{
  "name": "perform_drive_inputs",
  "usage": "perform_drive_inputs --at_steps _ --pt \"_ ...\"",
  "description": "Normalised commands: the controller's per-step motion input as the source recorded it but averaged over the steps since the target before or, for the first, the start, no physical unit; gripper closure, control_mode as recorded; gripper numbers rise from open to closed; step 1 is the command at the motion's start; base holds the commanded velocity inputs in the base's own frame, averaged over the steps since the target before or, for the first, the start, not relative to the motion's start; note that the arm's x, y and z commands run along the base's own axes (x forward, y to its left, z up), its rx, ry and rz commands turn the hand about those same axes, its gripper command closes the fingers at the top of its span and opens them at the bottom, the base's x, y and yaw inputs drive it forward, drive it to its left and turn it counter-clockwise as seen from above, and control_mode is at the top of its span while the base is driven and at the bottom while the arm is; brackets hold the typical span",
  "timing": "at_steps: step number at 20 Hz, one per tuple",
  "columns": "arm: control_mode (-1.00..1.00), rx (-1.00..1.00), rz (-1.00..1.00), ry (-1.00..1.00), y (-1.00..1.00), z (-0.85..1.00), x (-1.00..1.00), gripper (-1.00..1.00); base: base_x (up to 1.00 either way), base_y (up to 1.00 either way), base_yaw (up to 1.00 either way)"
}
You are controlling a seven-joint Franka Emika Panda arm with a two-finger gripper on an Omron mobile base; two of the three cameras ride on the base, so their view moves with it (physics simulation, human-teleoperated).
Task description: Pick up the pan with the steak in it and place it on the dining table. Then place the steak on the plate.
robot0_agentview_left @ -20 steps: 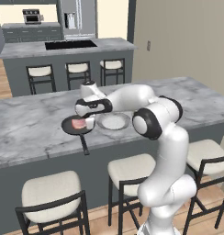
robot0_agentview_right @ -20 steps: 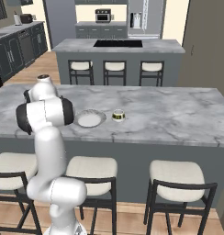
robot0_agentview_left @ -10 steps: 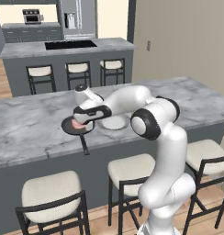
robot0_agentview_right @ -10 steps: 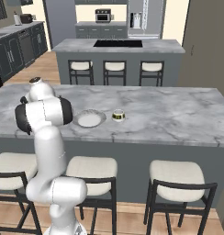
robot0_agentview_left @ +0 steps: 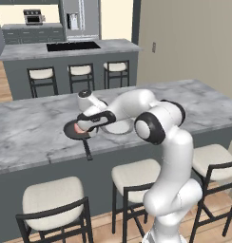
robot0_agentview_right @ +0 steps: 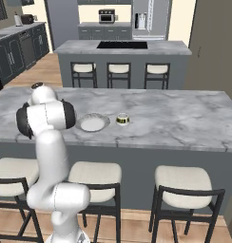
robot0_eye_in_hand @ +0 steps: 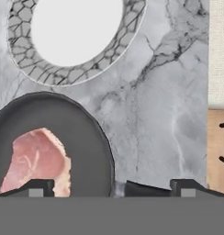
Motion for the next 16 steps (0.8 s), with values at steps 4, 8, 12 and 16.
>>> perform_drive_inputs --at_steps 4,8,12,16 --pt "-1.00 0.00 -0.08 0.00 0.23 -0.16 0.29 -1.00 0.00 0.00 0.00" --pt "-1.00 0.00 -0.08 0.00 0.25 -0.17 0.30 -1.00 0.00 0.00 0.00" --pt "-1.00 0.00 -0.08 0.02 0.22 -0.18 0.24 -1.00 0.00 0.00 0.00" --pt "-1.00 0.00 -0.07 0.04 0.19 -0.22 0.19 -1.00 0.00 0.00 0.00"
